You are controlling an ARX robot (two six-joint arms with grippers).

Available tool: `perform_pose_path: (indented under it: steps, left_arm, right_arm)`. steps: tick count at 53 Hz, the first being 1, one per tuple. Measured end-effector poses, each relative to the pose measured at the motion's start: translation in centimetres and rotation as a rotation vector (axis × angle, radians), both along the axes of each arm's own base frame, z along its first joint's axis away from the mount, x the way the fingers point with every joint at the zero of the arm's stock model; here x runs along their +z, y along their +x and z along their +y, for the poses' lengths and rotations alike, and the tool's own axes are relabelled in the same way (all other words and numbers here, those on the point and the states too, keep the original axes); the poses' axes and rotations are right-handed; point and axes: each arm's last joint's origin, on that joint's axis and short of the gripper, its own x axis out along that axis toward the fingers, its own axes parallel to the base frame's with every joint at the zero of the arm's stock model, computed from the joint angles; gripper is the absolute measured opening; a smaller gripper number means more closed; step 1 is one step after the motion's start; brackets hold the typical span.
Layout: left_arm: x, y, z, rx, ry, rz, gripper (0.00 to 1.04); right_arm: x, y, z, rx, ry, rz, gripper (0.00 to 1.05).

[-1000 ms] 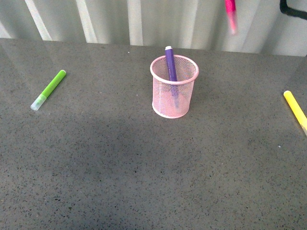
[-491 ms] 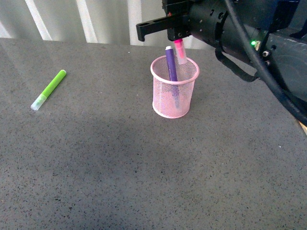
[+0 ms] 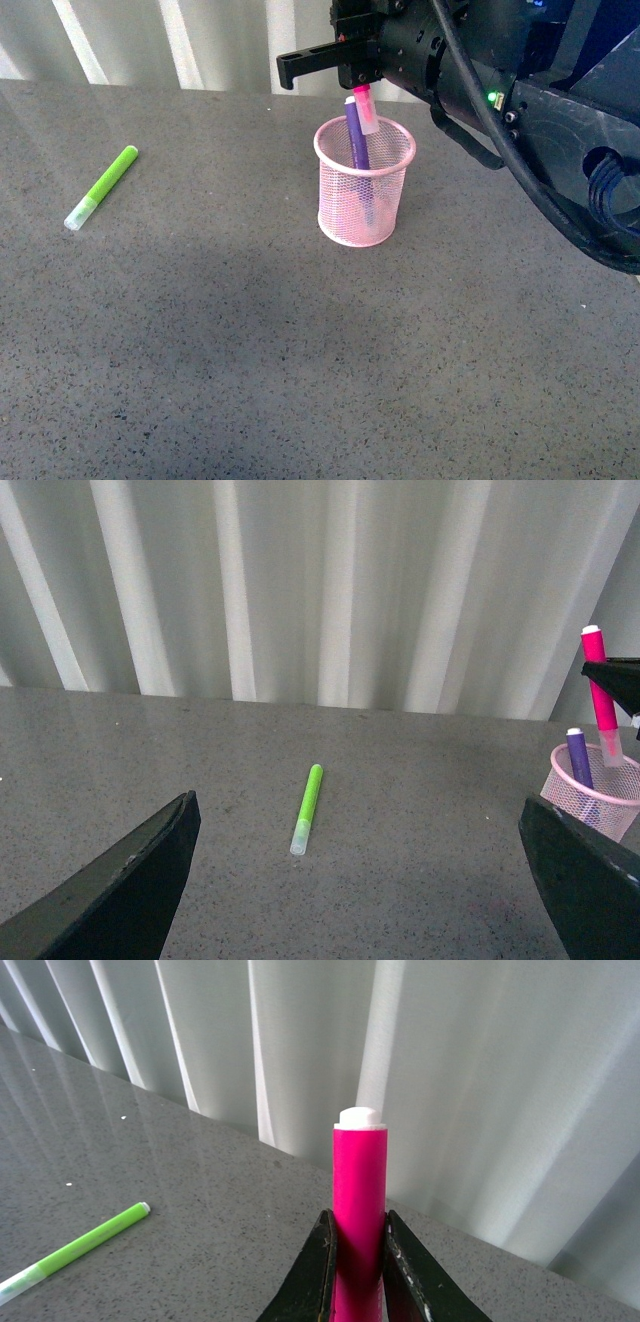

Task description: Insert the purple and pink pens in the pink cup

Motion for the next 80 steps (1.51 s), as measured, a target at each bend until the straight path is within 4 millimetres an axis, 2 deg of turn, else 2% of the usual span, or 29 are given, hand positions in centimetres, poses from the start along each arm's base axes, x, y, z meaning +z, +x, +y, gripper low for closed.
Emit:
perform_pose_path:
  steps: [24, 30, 35, 39, 51, 55, 60, 63, 66, 72, 76, 80]
  left_arm:
    - [0.0, 0.0, 0.0, 0.0, 0.0, 0.0, 0.98]
    - [0.0, 0.0, 0.0, 0.0, 0.0, 0.0, 0.98]
    - [0.0, 0.0, 0.0, 0.0, 0.0, 0.0, 0.98]
    - [0.0, 0.0, 0.0, 0.0, 0.0, 0.0, 0.98]
    - [0.0, 0.0, 0.0, 0.0, 0.0, 0.0, 0.98]
    - [0.0, 0.0, 0.0, 0.0, 0.0, 0.0, 0.98]
    - [0.0, 0.0, 0.0, 0.0, 0.0, 0.0, 0.98]
    - [0.0, 0.0, 0.0, 0.0, 0.0, 0.0, 0.98]
    - [0.0, 0.0, 0.0, 0.0, 0.0, 0.0, 0.98]
    - [0.0, 0.0, 0.0, -0.001, 0.0, -0.001, 0.98]
    - [0.0, 0.0, 0.0, -0.001, 0.0, -0.001, 0.98]
    - [0.0, 0.0, 0.0, 0.003, 0.0, -0.001, 0.98]
  right_arm:
    - [-1.6, 0.4, 0.1, 0.001, 0.008, 0.038, 0.11]
    - [-1.8, 0.3, 0.1, -0.002, 0.023, 0.068, 0.29]
    - [-1.3, 0.3, 0.1, -0.002, 0.039, 0.088, 0.51]
    - [-0.1, 0.1, 0.0, -0.006, 0.06, 0.089, 0.65]
    - [3.9, -1.0, -0.7, -0.045, 0.089, 0.052, 0.99]
    - [5.2, -1.9, -1.5, -0.089, 0.089, 0.075, 0.97]
    - [7.4, -3.3, -3.4, -0.22, 0.072, 0.139, 0.98]
    - [9.7, -5.4, -5.7, -0.35, 0.07, 0.197, 0.98]
    - [11.1, -7.4, -7.2, -0.408, 0.072, 0.208, 0.98]
    - [13.2, -8.6, -8.1, -0.423, 0.121, 0.155, 0.98]
    - [12.6, -9.0, -8.5, -0.447, 0.106, 0.045, 0.87]
    - [11.1, -10.1, -9.5, -0.435, 0.078, -0.016, 0.75]
